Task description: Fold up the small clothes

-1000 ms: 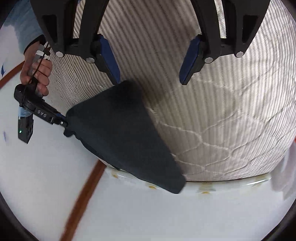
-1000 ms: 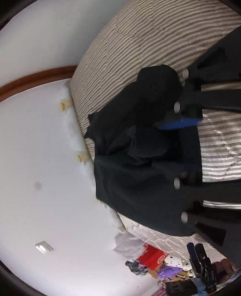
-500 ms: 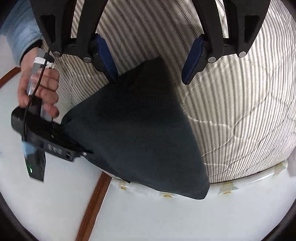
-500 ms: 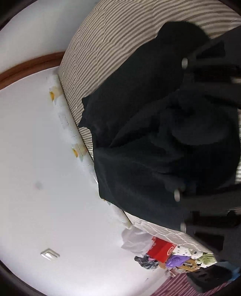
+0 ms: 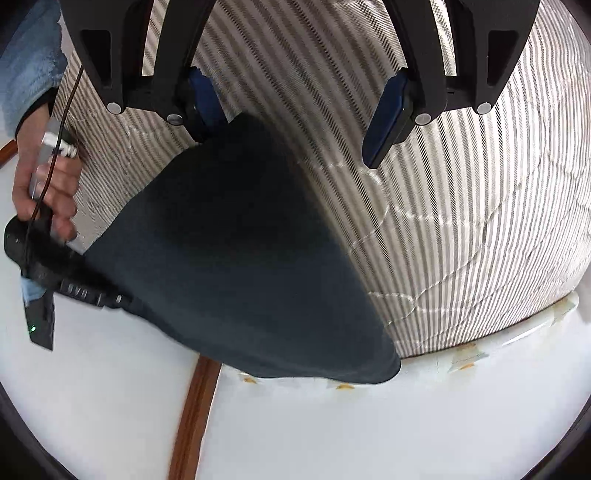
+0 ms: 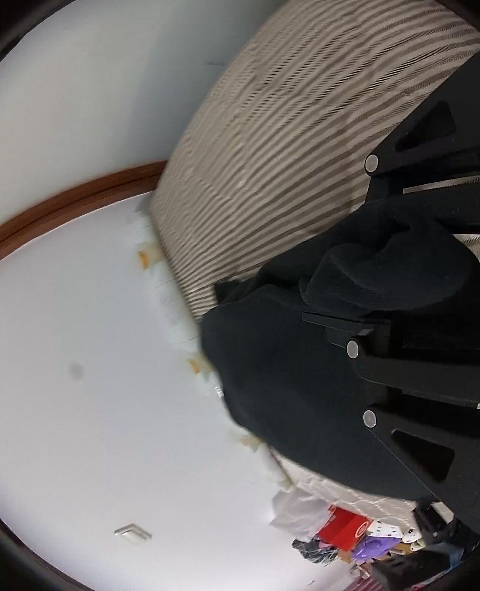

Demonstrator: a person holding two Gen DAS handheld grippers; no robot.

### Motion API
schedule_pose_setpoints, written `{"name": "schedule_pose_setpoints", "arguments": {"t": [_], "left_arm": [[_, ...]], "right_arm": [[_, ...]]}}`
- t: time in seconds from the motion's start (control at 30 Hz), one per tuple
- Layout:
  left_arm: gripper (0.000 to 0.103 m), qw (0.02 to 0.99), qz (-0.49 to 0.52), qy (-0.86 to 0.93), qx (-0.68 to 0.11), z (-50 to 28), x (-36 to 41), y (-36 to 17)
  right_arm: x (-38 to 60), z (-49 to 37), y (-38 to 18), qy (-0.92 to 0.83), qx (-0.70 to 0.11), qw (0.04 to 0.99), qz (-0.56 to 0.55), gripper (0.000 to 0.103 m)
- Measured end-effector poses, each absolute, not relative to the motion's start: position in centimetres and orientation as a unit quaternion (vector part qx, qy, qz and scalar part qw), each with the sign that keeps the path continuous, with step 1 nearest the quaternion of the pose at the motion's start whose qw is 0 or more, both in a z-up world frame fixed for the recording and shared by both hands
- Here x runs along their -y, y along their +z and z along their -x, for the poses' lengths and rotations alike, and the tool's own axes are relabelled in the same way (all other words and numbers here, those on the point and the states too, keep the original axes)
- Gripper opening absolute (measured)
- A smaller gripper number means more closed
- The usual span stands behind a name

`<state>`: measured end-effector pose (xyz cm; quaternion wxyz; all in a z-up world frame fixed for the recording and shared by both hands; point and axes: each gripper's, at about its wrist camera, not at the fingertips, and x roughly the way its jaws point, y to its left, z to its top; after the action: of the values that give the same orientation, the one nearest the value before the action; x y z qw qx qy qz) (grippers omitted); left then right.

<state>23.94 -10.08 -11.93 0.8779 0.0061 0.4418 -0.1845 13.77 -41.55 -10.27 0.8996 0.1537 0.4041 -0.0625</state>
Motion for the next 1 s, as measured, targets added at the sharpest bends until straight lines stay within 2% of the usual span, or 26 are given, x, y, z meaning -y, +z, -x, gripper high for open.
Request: {"name": "schedule_pose_setpoints", "arguments": {"t": [0.07, 0.2, 0.3, 0.37, 0.5, 0.53, 0.6, 0.7, 1.0], "left_arm": [[0.068, 0.880, -0.009, -0.184, -0.438, -24.0, 10.7, -11.7], [0.063, 0.883, -0.006, -0.179, -0.435, -24.4, 10.8, -11.4], [0.050, 0.880, -0.002, -0.182, -0.438, -24.5, 11.4, -11.4], [0.036, 0.878, -0.006, -0.179, -0.444, -24.8, 12.0, -11.6], [0.025, 0.884, 0.010, -0.159, -0.439, -24.9, 11.9, -11.5], [0.022, 0.885, 0.016, -0.156, -0.439, -25.0, 11.6, -11.4], [0.020, 0.889, 0.028, -0.151, -0.432, -25.0, 10.9, -11.0], [0.018, 0.894, 0.044, -0.138, -0.423, -24.8, 8.9, -10.2], [0.018, 0.901, 0.072, -0.075, -0.422, -23.3, -0.9, -9.6]], "right_arm": [[41.3, -13.2, -10.1, -0.069, -0.403, 0.901, -0.147, 0.024], [40.7, -11.9, -9.5, -0.094, -0.406, 0.903, -0.107, 0.045], [40.4, -11.2, -9.7, -0.107, -0.414, 0.899, -0.090, 0.056], [40.7, -11.3, -10.5, -0.115, -0.425, 0.892, -0.100, 0.058], [41.1, -12.4, -11.8, -0.112, -0.435, 0.884, -0.131, 0.055], [41.2, -12.8, -12.0, -0.095, -0.438, 0.882, -0.146, 0.039], [40.8, -13.2, -11.9, -0.095, -0.435, 0.882, -0.153, 0.029], [38.9, -13.9, -11.9, -0.089, -0.439, 0.883, -0.140, 0.026], [29.5, -16.2, -13.9, -0.010, -0.459, 0.879, -0.130, 0.025]]}}
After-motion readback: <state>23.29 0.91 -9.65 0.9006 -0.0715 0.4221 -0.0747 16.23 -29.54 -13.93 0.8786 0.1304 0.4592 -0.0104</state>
